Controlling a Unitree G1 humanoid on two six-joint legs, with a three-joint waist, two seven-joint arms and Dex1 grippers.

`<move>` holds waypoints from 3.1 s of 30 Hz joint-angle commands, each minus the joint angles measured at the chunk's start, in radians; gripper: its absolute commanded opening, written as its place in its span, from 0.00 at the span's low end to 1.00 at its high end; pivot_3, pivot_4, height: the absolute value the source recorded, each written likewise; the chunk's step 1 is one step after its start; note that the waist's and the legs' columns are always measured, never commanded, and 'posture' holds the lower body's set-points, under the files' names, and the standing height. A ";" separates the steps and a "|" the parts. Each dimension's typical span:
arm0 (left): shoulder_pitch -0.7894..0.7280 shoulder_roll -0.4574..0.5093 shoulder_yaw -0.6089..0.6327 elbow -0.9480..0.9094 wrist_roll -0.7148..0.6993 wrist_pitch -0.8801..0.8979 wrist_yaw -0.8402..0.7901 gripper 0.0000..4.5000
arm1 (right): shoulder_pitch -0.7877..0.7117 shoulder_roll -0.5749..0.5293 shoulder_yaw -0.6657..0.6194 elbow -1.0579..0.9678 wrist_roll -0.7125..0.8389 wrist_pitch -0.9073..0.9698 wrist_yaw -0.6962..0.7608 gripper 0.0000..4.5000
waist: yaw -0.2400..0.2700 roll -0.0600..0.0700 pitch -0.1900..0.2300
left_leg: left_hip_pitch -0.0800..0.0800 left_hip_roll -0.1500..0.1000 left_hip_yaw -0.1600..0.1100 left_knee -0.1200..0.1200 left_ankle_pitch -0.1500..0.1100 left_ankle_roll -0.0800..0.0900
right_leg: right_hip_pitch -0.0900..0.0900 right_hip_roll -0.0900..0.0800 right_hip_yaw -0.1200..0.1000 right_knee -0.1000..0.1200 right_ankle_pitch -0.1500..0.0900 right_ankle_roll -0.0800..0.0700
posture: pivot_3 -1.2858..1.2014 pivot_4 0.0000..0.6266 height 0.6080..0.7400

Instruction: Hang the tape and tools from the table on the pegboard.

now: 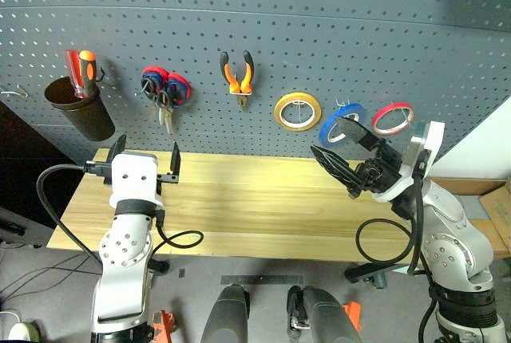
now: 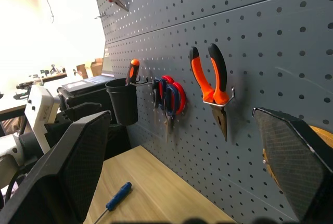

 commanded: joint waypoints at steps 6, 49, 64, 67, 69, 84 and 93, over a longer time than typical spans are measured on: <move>0.014 0.006 0.027 -0.009 -0.007 0.020 -0.001 0.99 | 0.012 -0.024 0.027 -0.051 -0.014 -0.014 0.027 1.00 | 0.000 0.000 0.000 | 0.000 0.000 0.000 0.000 0.000 0.000 | 0.000 0.000 0.000 0.000 0.000 0.000 | 0.58 0.32 1.00; -0.382 0.120 0.208 0.917 -0.220 0.385 0.081 0.91 | -0.163 0.015 0.450 0.006 -0.455 0.182 -0.007 1.00 | -0.053 0.001 0.087 | -0.003 0.000 -0.004 -0.003 0.000 0.000 | -0.005 -0.002 0.000 -0.003 -0.001 0.000 | 0.54 0.62 1.00; -0.328 0.115 0.170 0.754 -0.219 0.450 0.102 0.11 | -0.181 0.012 0.423 0.036 -0.453 0.149 0.018 1.00 | -0.057 0.001 0.088 | -0.003 0.001 -0.003 -0.011 0.000 0.000 | -0.006 -0.002 0.001 -0.008 -0.001 0.001 | 0.55 0.56 1.00; -0.284 0.102 0.119 0.625 -0.209 0.492 0.091 0.11 | -0.162 0.038 0.367 0.014 -0.383 0.175 0.016 1.00 | -0.054 0.001 0.087 | -0.004 0.001 -0.003 -0.015 0.000 -0.001 | -0.006 -0.002 0.001 -0.013 -0.001 0.001 | 0.55 0.52 1.00; -0.247 0.096 0.097 0.548 -0.199 0.512 0.097 0.11 | -0.149 0.082 0.305 -0.005 -0.302 0.209 -0.007 1.00 | -0.052 0.000 0.087 | -0.005 0.000 -0.004 -0.017 0.000 -0.001 | -0.006 -0.002 0.000 -0.015 -0.001 0.001 | 0.56 0.50 1.00; 0.005 0.077 -0.074 -0.234 0.005 0.523 0.158 0.11 | -0.178 0.210 0.053 -0.102 0.139 0.320 -0.167 1.00 | -0.041 -0.002 0.072 | -0.009 0.000 -0.004 -0.016 -0.001 -0.003 | -0.008 -0.003 -0.002 -0.017 -0.001 0.001 | 0.60 0.35 1.00; -0.056 0.168 0.067 -0.376 0.101 0.501 0.136 0.11 | -0.209 0.234 0.075 -0.044 0.175 0.267 -0.147 1.00 | -0.002 -0.003 0.057 | -0.009 0.000 -0.003 -0.016 0.000 -0.002 | -0.008 -0.002 -0.004 -0.016 -0.001 0.001 | 0.63 0.33 1.00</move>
